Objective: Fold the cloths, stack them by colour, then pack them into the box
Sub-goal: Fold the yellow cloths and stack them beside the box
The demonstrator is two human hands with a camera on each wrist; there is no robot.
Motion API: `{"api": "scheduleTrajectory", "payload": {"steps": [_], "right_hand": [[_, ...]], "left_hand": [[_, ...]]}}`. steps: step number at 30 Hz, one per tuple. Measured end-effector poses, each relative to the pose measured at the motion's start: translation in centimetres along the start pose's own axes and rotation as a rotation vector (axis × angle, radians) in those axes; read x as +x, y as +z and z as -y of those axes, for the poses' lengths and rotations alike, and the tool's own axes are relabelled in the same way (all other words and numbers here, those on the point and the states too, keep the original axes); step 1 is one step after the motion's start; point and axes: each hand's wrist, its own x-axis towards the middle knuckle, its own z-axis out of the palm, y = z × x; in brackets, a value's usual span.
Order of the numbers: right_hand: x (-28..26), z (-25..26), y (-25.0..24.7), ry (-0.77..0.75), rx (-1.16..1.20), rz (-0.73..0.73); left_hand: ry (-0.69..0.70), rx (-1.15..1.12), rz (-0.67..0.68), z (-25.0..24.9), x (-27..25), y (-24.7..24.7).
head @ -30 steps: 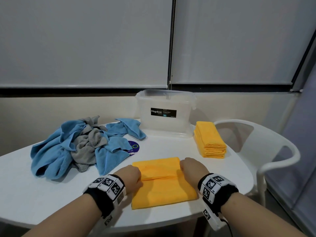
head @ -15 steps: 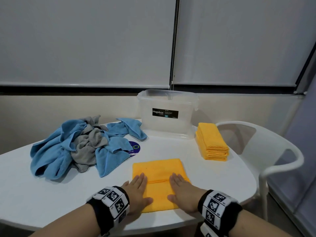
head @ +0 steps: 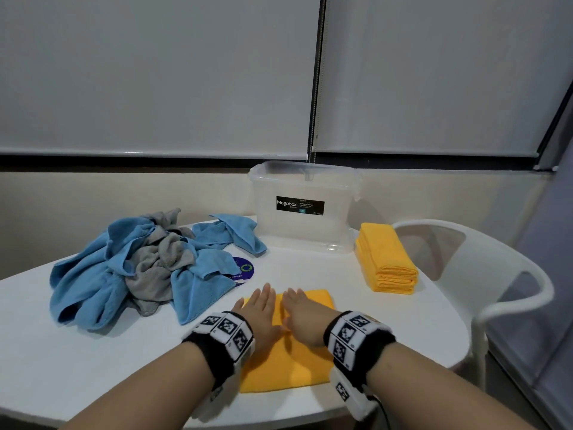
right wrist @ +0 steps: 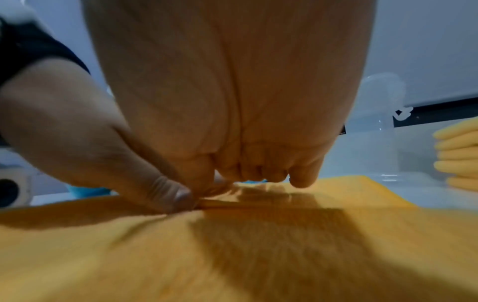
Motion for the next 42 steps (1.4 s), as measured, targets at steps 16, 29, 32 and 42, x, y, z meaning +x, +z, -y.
{"api": "scheduleTrajectory", "payload": {"steps": [16,29,32,42], "right_hand": [[1.5,-4.9,0.5,0.128,-0.004,0.143],[-5.7,-2.1,2.5,-0.146,-0.009,0.128],[-5.9,-3.5,3.2,-0.157,-0.031,0.114],[-6.8,-4.3,2.8,-0.119,-0.085,0.137]], "left_hand": [[-0.032,-0.014,0.131,2.6,1.3,2.0],[0.263,0.052,0.083,-1.0,-3.5,2.5],[0.240,0.074,0.090,-0.3,-3.9,3.2],[0.209,0.088,0.110,1.2,-5.0,3.3]]}}
